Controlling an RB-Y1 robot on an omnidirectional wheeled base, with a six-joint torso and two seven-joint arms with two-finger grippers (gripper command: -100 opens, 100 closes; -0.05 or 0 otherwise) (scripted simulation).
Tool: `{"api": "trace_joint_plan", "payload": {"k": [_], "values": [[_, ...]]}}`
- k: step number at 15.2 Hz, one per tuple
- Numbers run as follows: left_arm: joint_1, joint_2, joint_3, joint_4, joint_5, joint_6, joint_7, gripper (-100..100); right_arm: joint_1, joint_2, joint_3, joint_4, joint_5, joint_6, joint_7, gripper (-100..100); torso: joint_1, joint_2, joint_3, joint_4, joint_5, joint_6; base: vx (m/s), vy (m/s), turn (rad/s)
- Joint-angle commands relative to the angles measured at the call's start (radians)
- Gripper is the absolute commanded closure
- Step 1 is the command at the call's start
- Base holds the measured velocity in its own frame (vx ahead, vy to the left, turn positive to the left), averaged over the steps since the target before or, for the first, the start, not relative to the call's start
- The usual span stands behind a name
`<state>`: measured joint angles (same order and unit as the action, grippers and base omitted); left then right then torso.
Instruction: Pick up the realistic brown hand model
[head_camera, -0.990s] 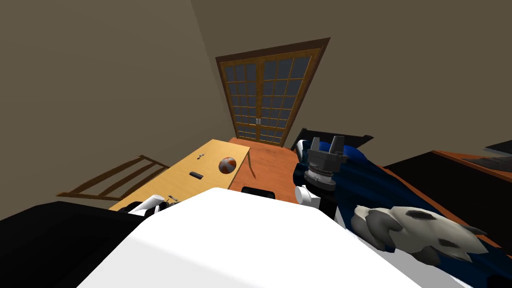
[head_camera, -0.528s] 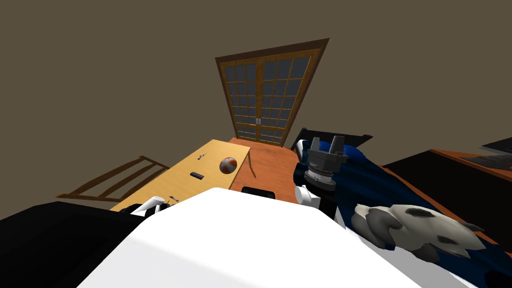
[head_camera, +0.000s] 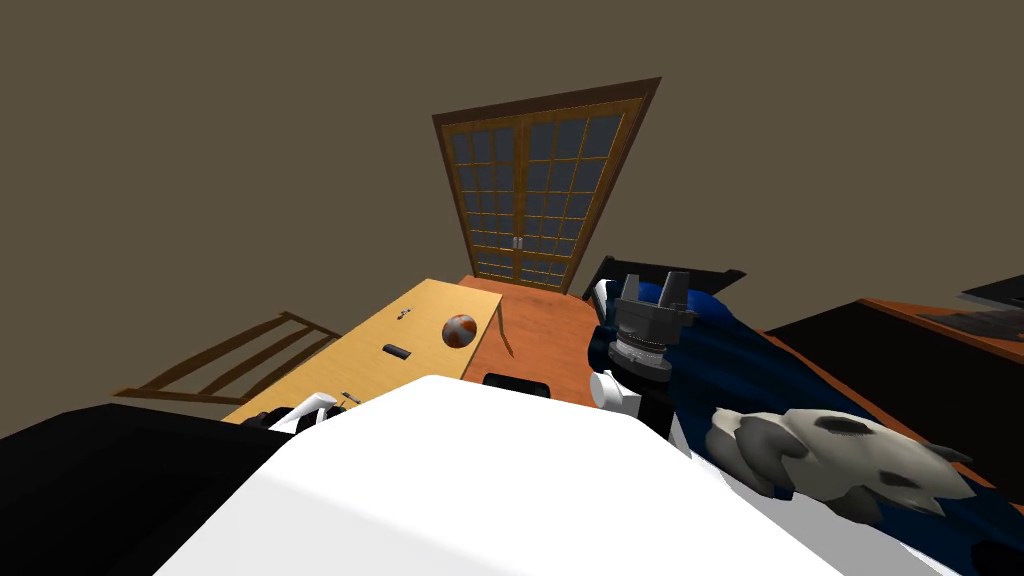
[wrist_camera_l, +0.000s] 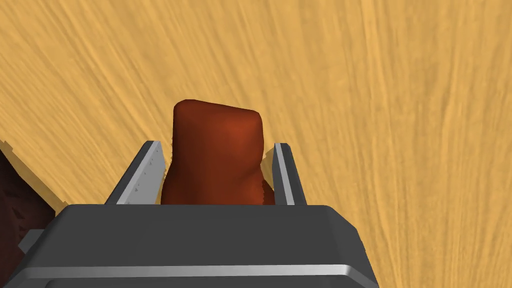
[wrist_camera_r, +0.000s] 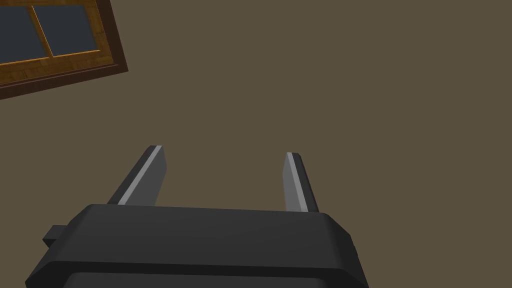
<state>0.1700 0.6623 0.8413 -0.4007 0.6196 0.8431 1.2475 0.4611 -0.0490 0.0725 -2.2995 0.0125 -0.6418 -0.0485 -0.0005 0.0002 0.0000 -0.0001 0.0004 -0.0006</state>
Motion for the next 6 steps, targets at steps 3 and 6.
{"api": "trace_joint_plan", "payload": {"k": [3, 6], "values": [[0.013, 0.028, 0.008, -0.020, 0.010, 0.041, -0.005, 100, 0.000, 0.000, 0.000, 0.000, 0.000, 0.000, 0.000, 0, -0.002, 0.000, 0.000, 0.000, -0.001, 0.000, 0.006, -0.044, -0.001], [0.019, 0.021, 0.007, -0.037, 0.007, 0.048, 0.006, 100, 0.000, 0.000, 0.000, 0.000, 0.000, 0.000, 0.000, 0, -0.006, 0.000, 0.000, 0.000, -0.001, 0.000, 0.006, -0.058, 0.008]]}}
